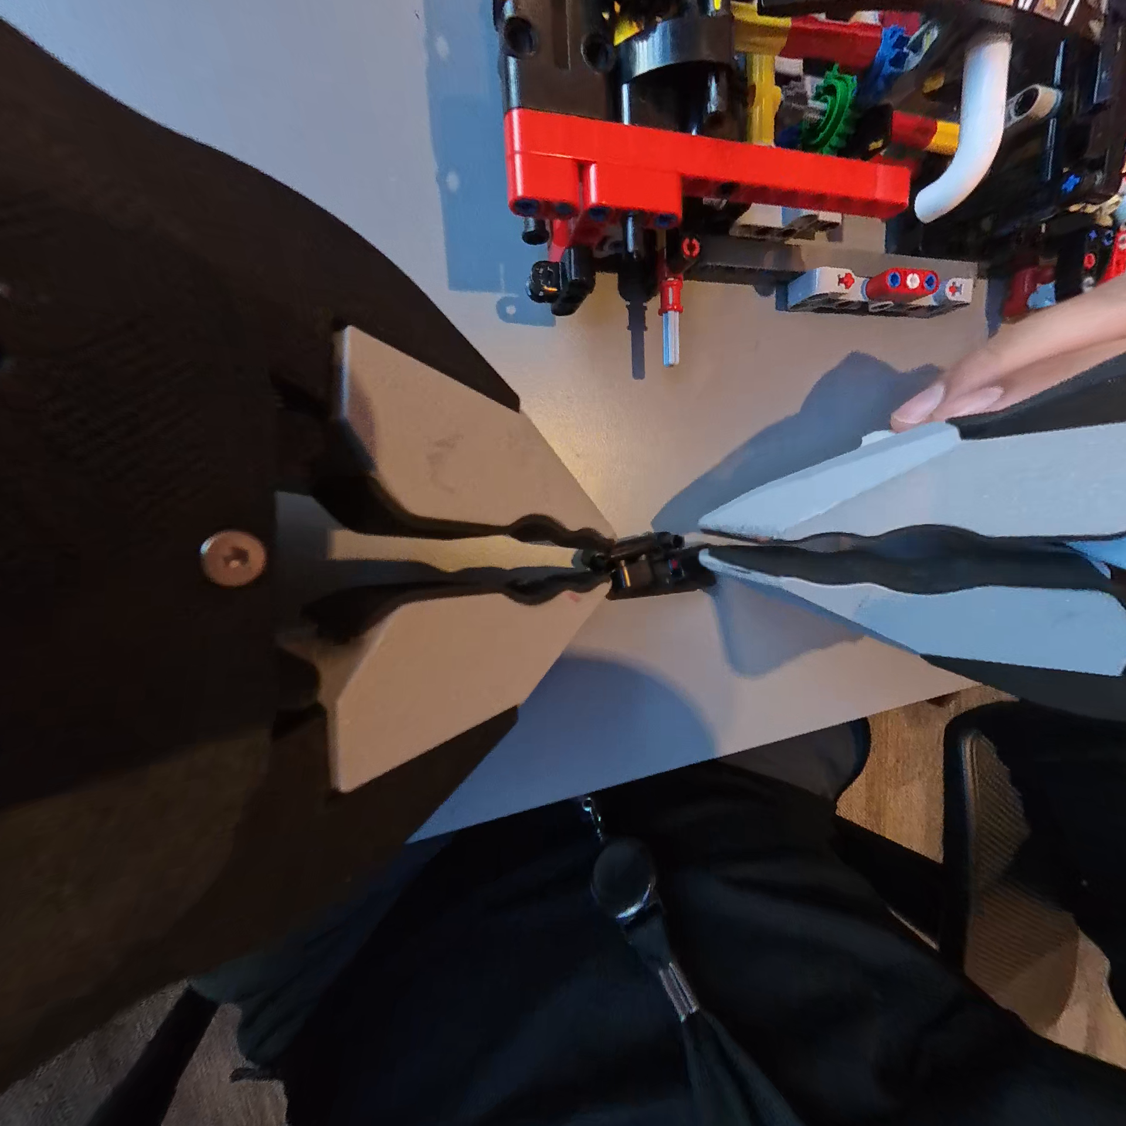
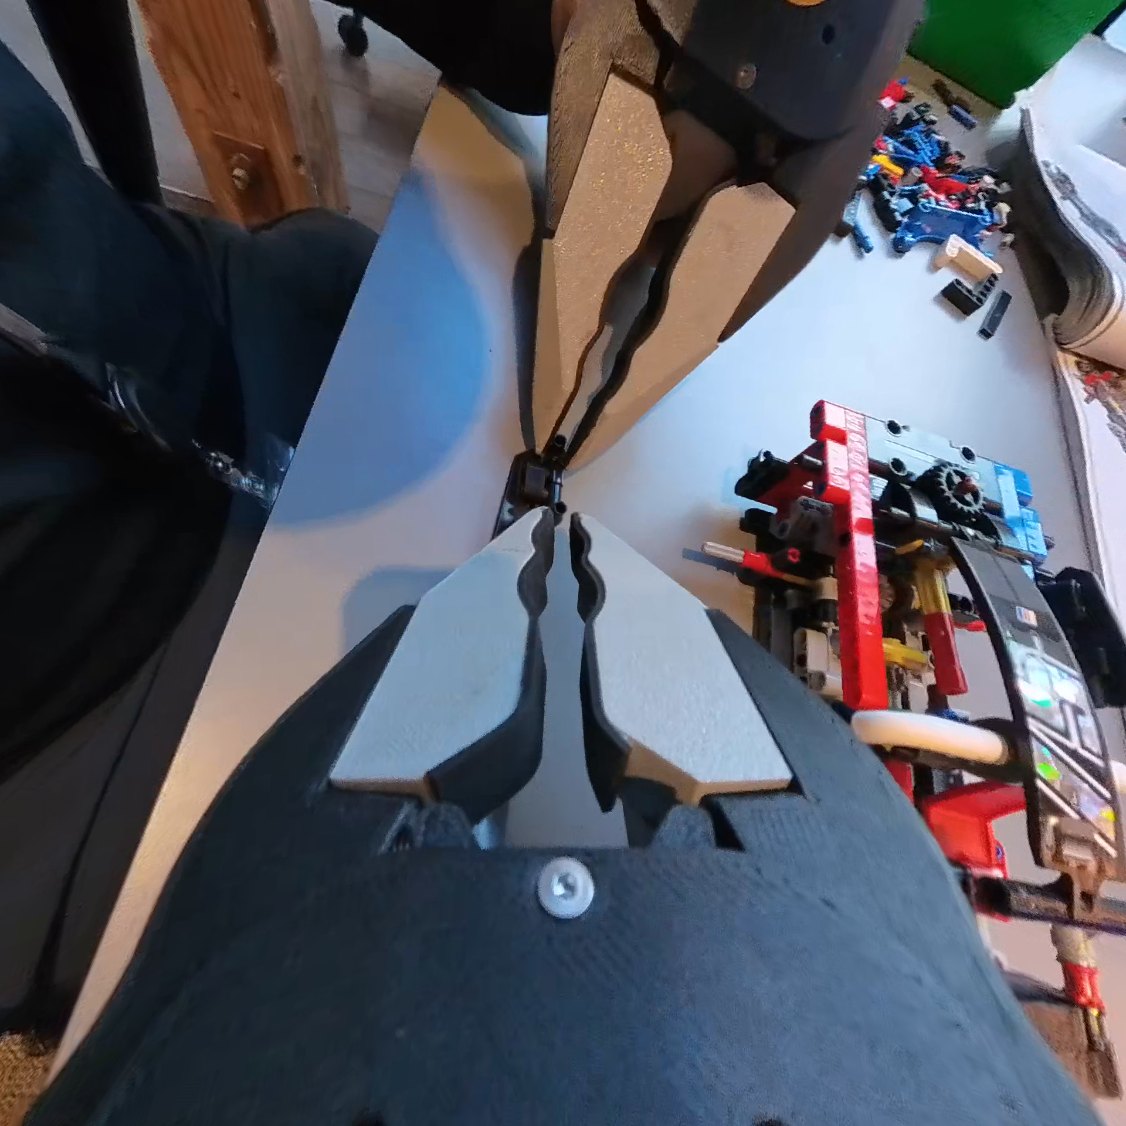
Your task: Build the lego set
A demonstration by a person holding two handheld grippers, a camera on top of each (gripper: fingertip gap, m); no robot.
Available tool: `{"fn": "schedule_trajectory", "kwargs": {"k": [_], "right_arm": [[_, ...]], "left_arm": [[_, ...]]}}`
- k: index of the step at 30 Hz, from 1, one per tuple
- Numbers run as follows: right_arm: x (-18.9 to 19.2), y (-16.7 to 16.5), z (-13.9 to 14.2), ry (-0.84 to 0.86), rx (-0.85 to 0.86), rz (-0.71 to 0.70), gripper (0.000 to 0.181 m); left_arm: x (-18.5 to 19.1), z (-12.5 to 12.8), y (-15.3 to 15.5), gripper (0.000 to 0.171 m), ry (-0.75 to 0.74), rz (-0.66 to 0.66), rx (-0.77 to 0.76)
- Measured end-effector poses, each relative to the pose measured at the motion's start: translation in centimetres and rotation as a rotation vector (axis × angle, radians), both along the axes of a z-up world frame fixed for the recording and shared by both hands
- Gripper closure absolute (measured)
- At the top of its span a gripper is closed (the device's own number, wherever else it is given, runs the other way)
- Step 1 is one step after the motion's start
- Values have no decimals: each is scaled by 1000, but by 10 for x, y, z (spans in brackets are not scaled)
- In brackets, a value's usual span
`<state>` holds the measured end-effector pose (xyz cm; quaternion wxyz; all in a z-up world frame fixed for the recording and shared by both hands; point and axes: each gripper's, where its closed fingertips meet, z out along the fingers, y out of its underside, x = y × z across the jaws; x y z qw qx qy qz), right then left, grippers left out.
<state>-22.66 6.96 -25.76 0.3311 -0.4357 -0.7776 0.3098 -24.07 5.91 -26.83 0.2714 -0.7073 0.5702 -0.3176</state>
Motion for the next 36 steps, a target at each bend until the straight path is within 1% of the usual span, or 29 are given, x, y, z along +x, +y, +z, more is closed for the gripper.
{"fn": "schedule_trajectory", "kwargs": {"k": [5,8,9,12,16,21,25,29,32,36], "right_arm": [[-6,-1,-8,-43,-11,23,180],[-7,-2,-8,-35,1,26,180],[-7,-1,-8,-35,5,20,180],[-7,1,-8,-34,10,5,180],[-6,2,-8,-42,-6,-8,180],[-8,8,-9,-60,-20,-102,180],[-8,8,-9,-76,15,-170,181],[-8,8,-9,-82,12,-232,181],[-7,5,-9,-68,18,-211,181],[-1,3,-5,-80,-45,-113,180]], "left_arm": [[0,-2,1,167,14,7,0],[0,-4,4,158,26,38,-6],[2,-4,3,157,24,39,-17],[9,-4,0,159,22,33,-41],[10,-5,1,159,18,57,-76],[8,-5,6,161,2,129,-147],[8,-5,6,161,6,160,-125],[8,-5,5,162,6,179,-119],[9,-5,3,162,6,161,-120],[7,-5,2,164,14,116,-98]]}}
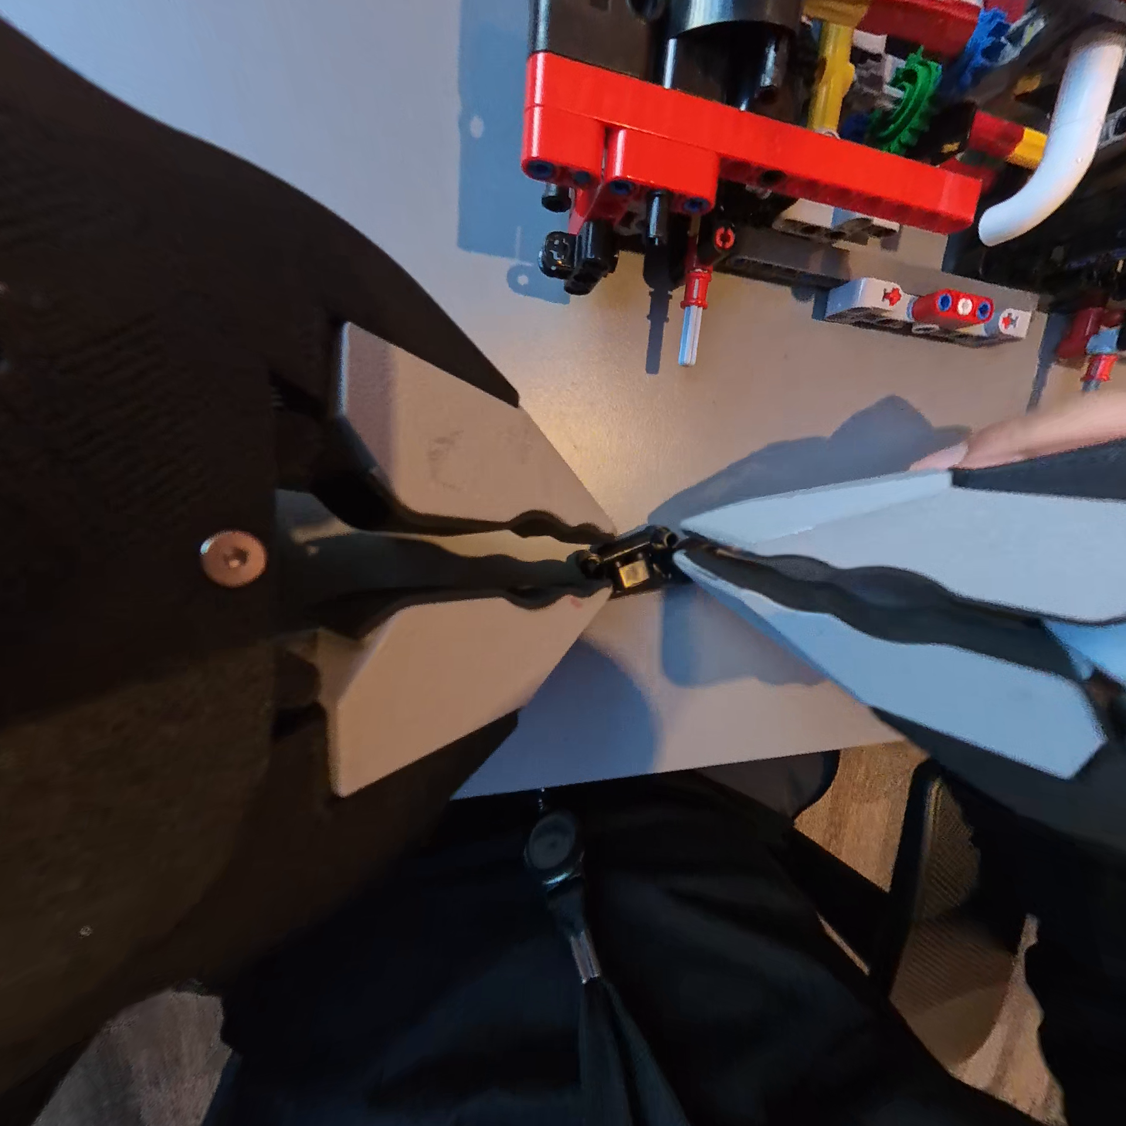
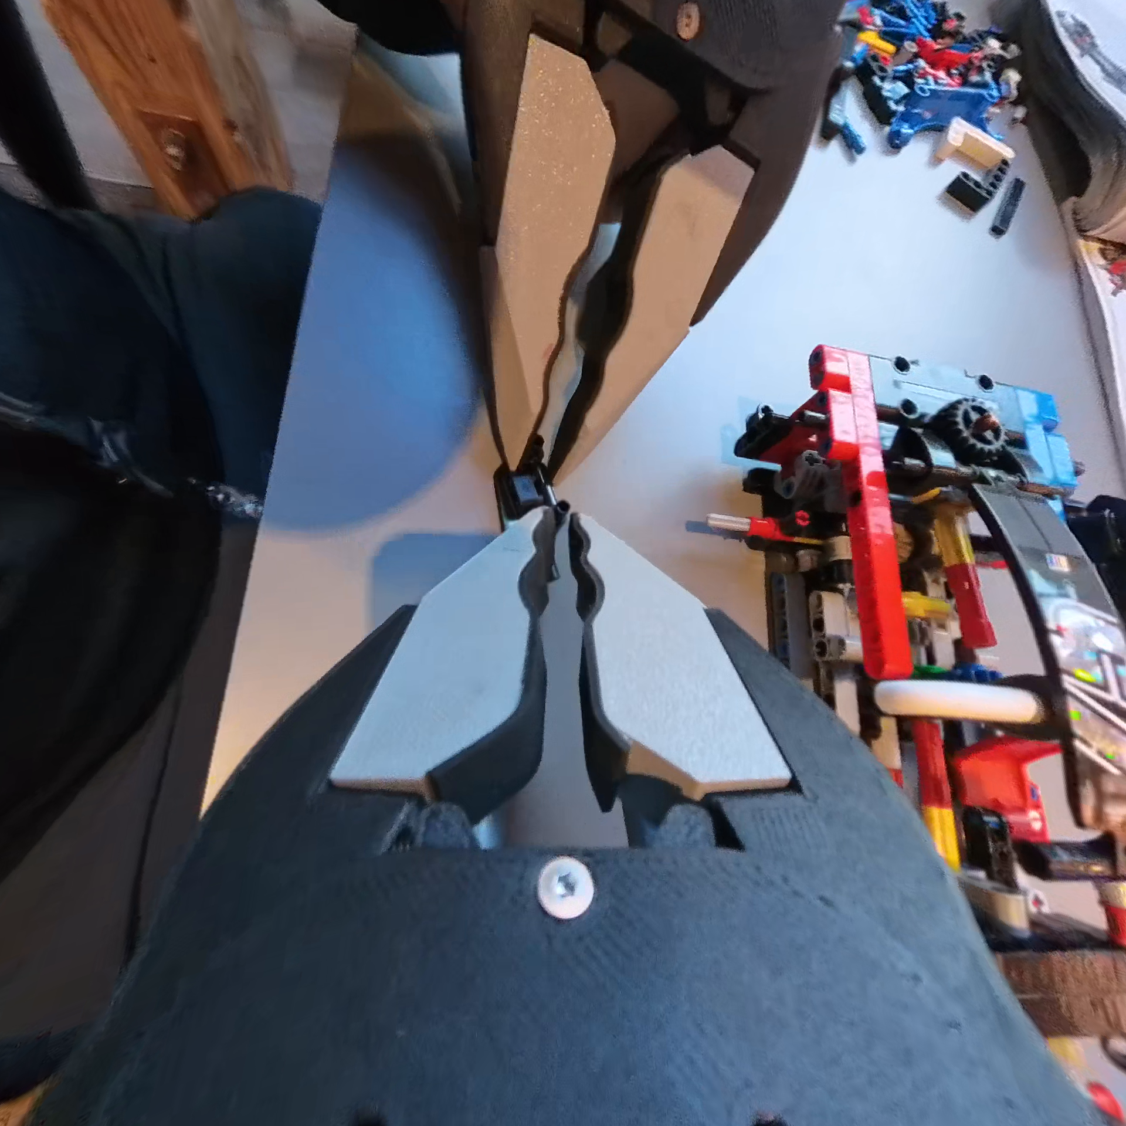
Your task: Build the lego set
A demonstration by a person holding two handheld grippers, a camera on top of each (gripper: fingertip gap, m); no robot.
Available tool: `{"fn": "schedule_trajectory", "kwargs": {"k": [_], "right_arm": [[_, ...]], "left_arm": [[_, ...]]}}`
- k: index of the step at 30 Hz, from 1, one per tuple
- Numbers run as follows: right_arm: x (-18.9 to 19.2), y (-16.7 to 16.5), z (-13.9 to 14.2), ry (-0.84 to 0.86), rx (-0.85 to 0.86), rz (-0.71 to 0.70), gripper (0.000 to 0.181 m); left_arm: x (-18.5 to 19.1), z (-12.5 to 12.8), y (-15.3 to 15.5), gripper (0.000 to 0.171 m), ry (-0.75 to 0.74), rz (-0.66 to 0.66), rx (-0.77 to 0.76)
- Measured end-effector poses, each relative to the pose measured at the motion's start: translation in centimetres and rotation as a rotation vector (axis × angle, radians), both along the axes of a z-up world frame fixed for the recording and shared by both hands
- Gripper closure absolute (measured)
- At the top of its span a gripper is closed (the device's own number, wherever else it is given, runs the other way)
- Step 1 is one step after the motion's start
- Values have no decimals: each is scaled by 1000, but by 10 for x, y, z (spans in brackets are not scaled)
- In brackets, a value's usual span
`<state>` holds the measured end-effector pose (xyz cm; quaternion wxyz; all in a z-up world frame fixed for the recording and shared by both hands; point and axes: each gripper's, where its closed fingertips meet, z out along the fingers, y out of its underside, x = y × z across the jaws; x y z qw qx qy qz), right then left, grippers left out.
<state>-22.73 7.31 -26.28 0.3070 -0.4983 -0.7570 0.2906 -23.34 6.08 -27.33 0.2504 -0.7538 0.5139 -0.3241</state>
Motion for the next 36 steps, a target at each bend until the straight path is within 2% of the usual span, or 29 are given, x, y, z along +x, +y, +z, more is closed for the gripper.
{"fn": "schedule_trajectory", "kwargs": {"k": [4,15,26,36], "right_arm": [[2,-1,9,10,-48,129,178],[0,-17,6,-72,-1,406,178],[-8,-24,-1,-98,0,443,181],[-9,-23,-2,-81,115,454,181]], "left_arm": [[-2,0,-1,164,-2,-57,-8],[-5,0,-12,164,4,-199,39],[-7,0,-16,164,5,-257,58],[-7,-1,-16,165,4,-254,37]]}}
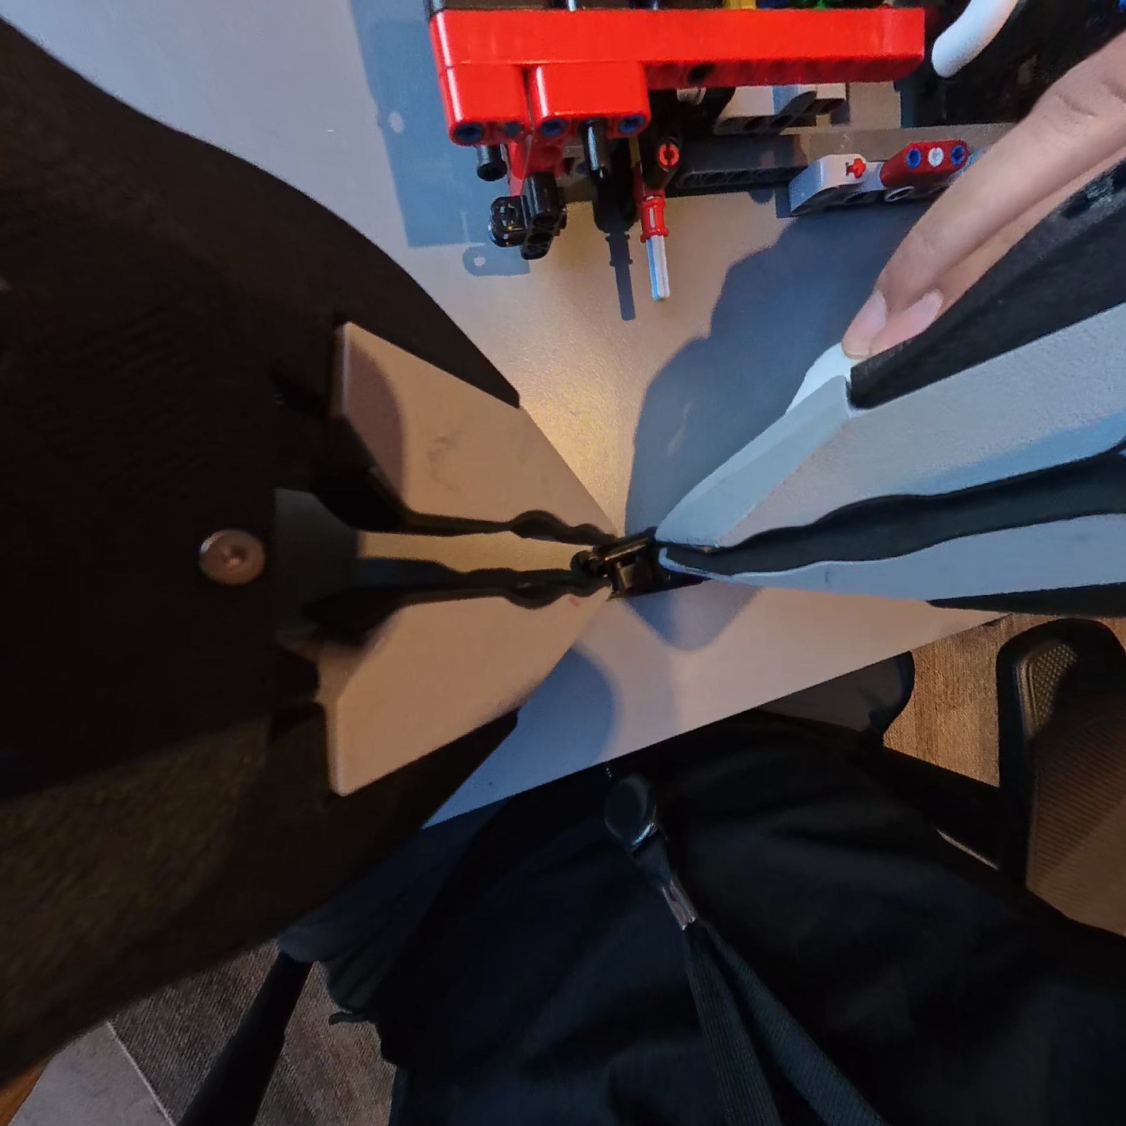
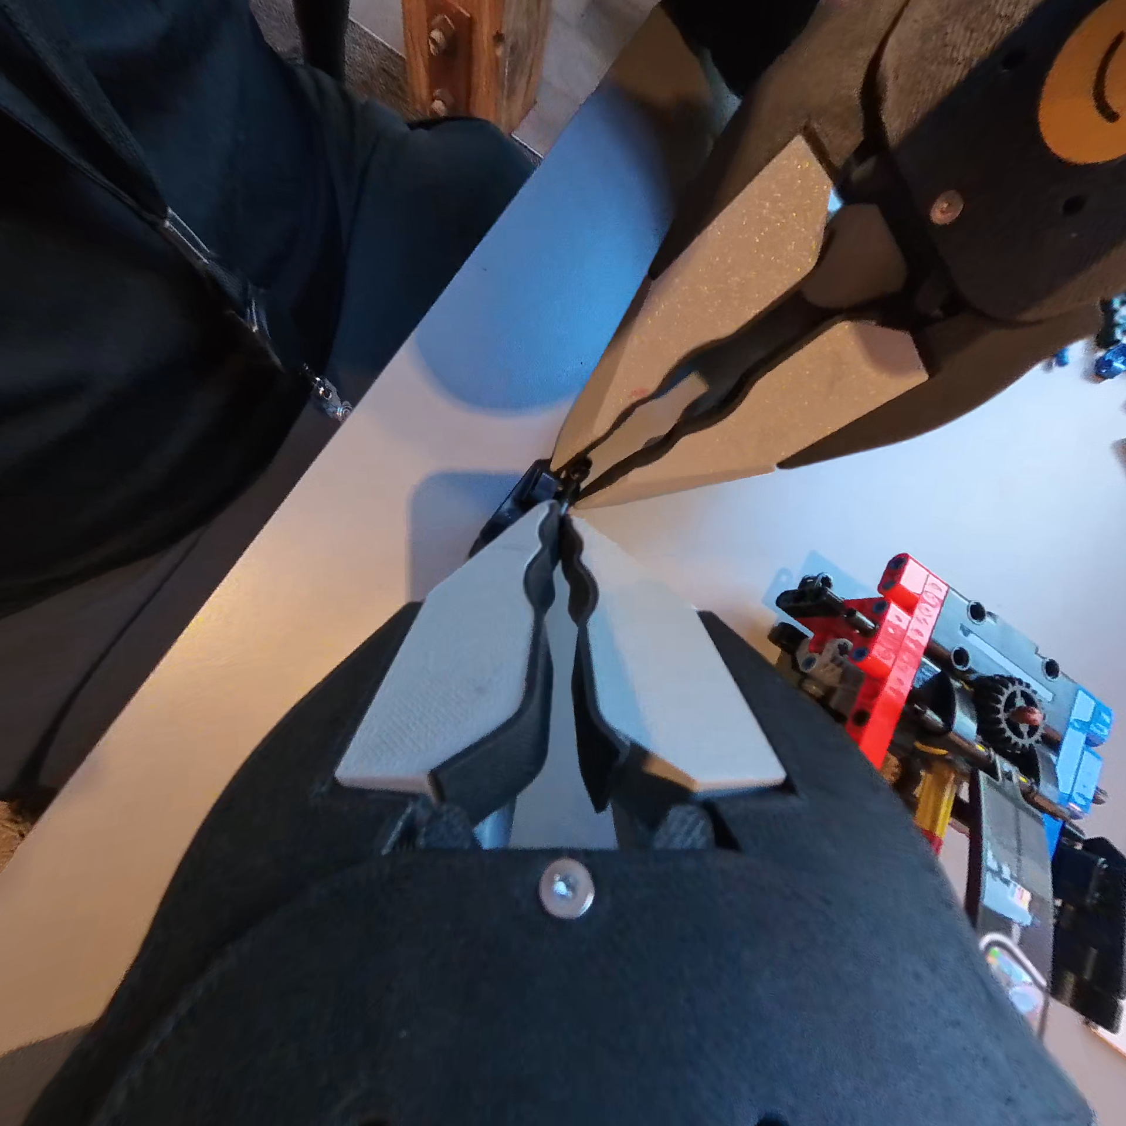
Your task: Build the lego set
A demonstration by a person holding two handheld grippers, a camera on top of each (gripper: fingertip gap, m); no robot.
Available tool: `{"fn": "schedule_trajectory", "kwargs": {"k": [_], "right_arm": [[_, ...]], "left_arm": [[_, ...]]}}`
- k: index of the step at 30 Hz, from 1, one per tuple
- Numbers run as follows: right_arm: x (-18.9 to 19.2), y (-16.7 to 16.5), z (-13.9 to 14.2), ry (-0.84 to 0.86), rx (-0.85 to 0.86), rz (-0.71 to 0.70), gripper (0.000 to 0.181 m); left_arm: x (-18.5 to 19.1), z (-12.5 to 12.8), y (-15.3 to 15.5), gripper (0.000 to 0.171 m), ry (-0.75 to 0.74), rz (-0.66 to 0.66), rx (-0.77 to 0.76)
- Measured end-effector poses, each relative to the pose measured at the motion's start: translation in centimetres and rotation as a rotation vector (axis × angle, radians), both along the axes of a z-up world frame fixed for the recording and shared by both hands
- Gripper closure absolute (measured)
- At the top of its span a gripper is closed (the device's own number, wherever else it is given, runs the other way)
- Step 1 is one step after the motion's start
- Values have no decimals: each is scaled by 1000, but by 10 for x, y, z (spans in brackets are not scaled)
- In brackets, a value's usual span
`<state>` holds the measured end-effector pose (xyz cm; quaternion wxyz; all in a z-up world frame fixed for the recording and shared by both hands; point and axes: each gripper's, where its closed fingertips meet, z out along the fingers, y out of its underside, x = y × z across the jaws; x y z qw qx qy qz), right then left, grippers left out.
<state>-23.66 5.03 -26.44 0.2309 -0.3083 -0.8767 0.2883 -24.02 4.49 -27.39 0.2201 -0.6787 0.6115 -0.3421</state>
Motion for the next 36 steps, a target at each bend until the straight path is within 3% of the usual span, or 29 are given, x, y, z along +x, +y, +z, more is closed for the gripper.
{"fn": "schedule_trajectory", "kwargs": {"k": [6,12,22,26,32,36], "right_arm": [[0,-3,-3,-68,-18,6,181],[1,8,23,-17,-246,-143,179],[15,2,5,-11,-305,-312,165],[14,1,-10,-57,-254,-365,157],[8,-1,-11,-22,-210,-399,170],[7,0,-11,-4,-184,-424,170]], "left_arm": [[3,0,0,165,0,3,10],[2,0,0,165,0,8,1],[2,0,3,165,2,29,45],[3,0,3,164,4,46,70],[4,3,1,155,0,109,50],[0,8,3,166,4,186,46]]}}
